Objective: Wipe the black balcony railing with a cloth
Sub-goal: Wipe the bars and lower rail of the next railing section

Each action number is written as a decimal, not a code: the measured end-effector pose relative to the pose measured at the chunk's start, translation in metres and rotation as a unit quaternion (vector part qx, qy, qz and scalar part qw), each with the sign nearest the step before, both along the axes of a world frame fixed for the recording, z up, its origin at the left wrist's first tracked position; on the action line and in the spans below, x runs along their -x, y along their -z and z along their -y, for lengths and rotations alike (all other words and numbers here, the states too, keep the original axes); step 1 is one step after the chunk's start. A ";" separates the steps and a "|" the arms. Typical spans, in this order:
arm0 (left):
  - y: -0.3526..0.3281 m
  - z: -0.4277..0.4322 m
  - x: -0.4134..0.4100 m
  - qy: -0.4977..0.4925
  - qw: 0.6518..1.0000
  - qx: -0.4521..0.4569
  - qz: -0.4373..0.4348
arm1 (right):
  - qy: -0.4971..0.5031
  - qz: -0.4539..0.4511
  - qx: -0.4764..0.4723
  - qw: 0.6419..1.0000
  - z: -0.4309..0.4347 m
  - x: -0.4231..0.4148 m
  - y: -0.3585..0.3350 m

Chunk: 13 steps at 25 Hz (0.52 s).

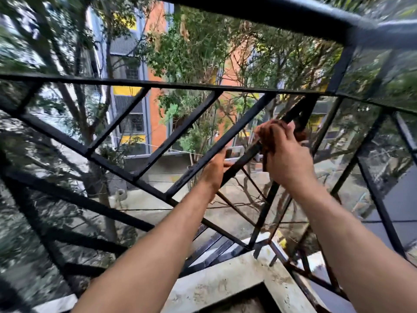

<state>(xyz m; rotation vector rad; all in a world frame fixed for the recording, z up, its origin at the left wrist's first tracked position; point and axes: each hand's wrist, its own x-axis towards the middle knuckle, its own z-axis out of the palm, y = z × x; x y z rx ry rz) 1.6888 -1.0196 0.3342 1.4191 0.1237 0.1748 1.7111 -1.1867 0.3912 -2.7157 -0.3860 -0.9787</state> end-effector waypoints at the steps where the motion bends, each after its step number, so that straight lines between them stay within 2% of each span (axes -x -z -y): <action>1: -0.001 0.000 0.004 0.002 1.000 0.015 -0.004 | -0.023 0.005 0.024 0.999 -0.012 0.009 0.017; 2: 0.004 -0.002 0.004 0.004 1.000 0.012 0.003 | -0.064 -0.012 0.051 0.997 -0.031 0.018 0.046; 3: 0.011 -0.005 0.004 -0.002 0.999 -0.031 -0.007 | -0.099 -0.035 0.069 0.992 -0.051 0.028 0.076; 4: 0.021 -0.011 0.005 -0.015 0.995 -0.097 -0.027 | -0.129 -0.068 0.086 0.986 -0.070 0.039 0.105; 6: 0.042 -0.030 0.020 -0.060 0.956 -0.270 -0.099 | -0.201 -0.135 0.129 0.962 -0.094 0.056 0.141; 7: 0.052 -0.040 0.030 -0.048 0.946 -0.308 -0.091 | -0.227 -0.154 0.145 0.950 -0.093 0.057 0.143; 8: 0.059 -0.049 0.038 -0.016 0.957 -0.285 -0.050 | -0.227 -0.160 0.155 0.948 -0.090 0.058 0.134; 10: 0.061 -0.060 0.050 0.064 0.984 -0.166 0.027 | -0.162 -0.090 0.102 0.977 -0.085 0.046 0.121; 11: 0.060 -0.061 0.057 0.089 0.978 -0.176 0.062 | -0.131 -0.045 0.072 0.988 -0.086 0.047 0.122; 13: 0.064 -0.064 0.071 0.074 0.934 -0.321 0.137 | -0.116 -0.006 0.037 0.993 -0.105 0.066 0.147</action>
